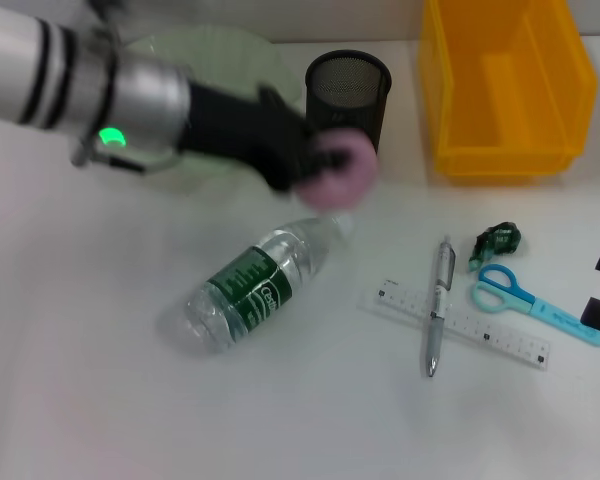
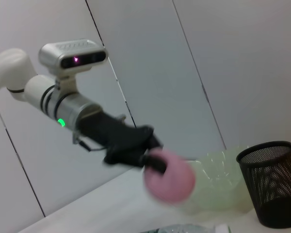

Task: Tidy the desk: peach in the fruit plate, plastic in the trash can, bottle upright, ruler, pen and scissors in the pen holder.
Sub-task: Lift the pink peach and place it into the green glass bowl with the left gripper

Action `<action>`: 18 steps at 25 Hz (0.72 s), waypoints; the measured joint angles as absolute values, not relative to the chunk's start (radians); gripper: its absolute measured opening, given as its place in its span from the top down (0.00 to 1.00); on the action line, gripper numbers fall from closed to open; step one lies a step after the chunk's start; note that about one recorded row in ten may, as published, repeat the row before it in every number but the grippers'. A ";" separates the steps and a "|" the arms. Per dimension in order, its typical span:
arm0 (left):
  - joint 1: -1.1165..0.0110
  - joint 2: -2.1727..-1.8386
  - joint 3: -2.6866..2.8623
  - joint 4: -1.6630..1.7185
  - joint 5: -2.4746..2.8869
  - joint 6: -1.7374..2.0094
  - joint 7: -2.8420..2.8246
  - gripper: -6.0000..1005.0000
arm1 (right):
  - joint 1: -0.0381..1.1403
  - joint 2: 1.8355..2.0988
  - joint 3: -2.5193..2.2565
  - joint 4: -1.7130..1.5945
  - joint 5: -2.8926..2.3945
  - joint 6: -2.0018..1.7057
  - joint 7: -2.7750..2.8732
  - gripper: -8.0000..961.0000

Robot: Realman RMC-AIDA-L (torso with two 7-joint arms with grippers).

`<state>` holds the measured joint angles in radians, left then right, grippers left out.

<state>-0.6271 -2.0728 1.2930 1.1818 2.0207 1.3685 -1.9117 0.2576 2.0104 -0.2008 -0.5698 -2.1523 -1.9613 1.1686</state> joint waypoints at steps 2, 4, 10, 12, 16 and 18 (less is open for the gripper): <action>-0.627 -2.073 1.223 1.137 1.998 1.298 -1.906 0.90 | 0.257 2.011 -0.201 -0.569 -2.152 -1.961 1.166 0.22; -0.629 -2.071 1.155 1.066 1.988 1.167 -1.905 0.91 | 0.256 2.012 -0.202 -0.568 -2.152 -1.964 1.166 0.22; -0.638 -2.069 1.115 0.979 1.986 0.977 -1.909 0.94 | 0.264 2.014 -0.204 -0.548 -2.152 -1.963 1.165 0.23; -0.639 -2.069 1.115 0.965 1.986 0.938 -1.913 0.93 | 0.269 2.014 -0.204 -0.544 -2.153 -1.961 1.165 0.23; -0.625 -2.072 1.139 0.941 1.985 0.825 -1.918 0.86 | 0.272 2.014 -0.204 -0.543 -2.153 -1.960 1.165 0.23; -0.619 -2.073 1.140 0.941 1.984 0.804 -1.915 0.77 | 0.272 2.014 -0.204 -0.543 -2.153 -1.961 1.165 0.23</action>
<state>-0.6193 -2.0726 1.1399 0.9407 1.9836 0.8042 -1.9147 0.2722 2.0142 -0.2040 -0.5429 -2.1526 -1.9605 1.1646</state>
